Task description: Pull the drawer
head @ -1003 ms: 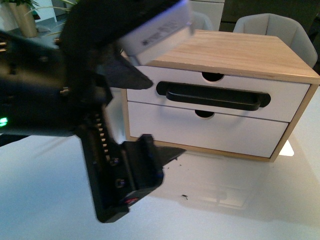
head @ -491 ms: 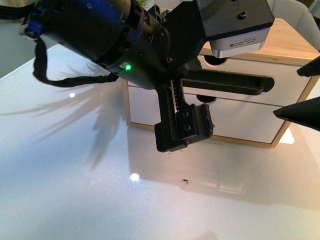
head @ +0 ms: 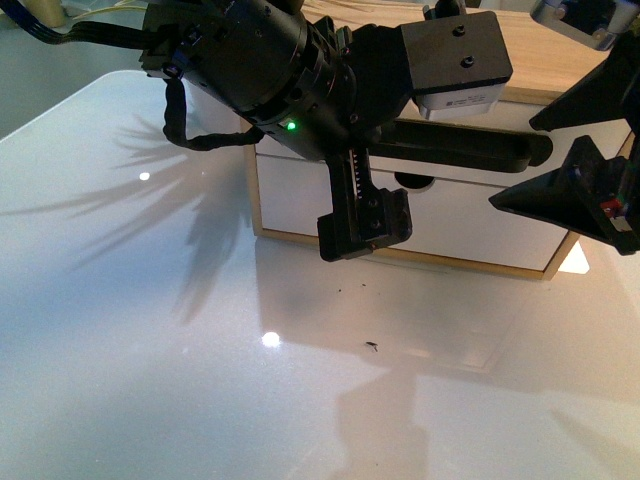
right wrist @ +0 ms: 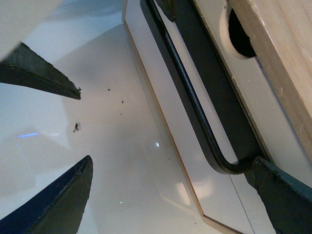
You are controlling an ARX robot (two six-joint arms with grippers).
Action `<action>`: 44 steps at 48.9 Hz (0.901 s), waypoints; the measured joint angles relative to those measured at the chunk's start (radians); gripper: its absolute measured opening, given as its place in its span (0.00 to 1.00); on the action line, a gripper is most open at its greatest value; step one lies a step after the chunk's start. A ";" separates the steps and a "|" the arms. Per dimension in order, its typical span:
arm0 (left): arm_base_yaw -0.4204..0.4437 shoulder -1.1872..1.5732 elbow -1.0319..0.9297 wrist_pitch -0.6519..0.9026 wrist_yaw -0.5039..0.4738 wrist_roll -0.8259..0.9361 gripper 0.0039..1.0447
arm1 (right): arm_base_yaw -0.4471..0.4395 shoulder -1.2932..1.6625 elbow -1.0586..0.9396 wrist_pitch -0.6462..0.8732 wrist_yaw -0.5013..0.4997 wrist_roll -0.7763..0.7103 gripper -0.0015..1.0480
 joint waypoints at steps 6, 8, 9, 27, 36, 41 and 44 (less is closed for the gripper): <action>0.009 0.019 0.021 -0.002 -0.013 0.004 0.93 | 0.008 0.024 0.016 0.003 0.000 0.000 0.91; 0.013 0.025 0.029 -0.004 -0.016 0.006 0.93 | 0.010 0.033 0.020 0.006 0.000 0.000 0.91; 0.014 0.027 0.032 -0.005 -0.016 0.006 0.93 | 0.011 0.036 0.022 0.006 0.000 0.000 0.91; 0.029 0.072 0.058 -0.008 -0.018 0.011 0.93 | 0.023 0.129 0.049 0.041 0.018 0.000 0.91; 0.028 0.076 0.058 -0.011 -0.018 0.021 0.93 | 0.023 0.159 0.068 0.043 0.022 -0.012 0.91; 0.027 0.076 0.058 -0.036 -0.013 0.042 0.93 | 0.023 0.161 0.075 -0.005 0.014 -0.041 0.91; 0.026 0.075 0.058 -0.056 -0.007 0.056 0.93 | 0.023 0.161 0.079 -0.038 0.008 -0.061 0.91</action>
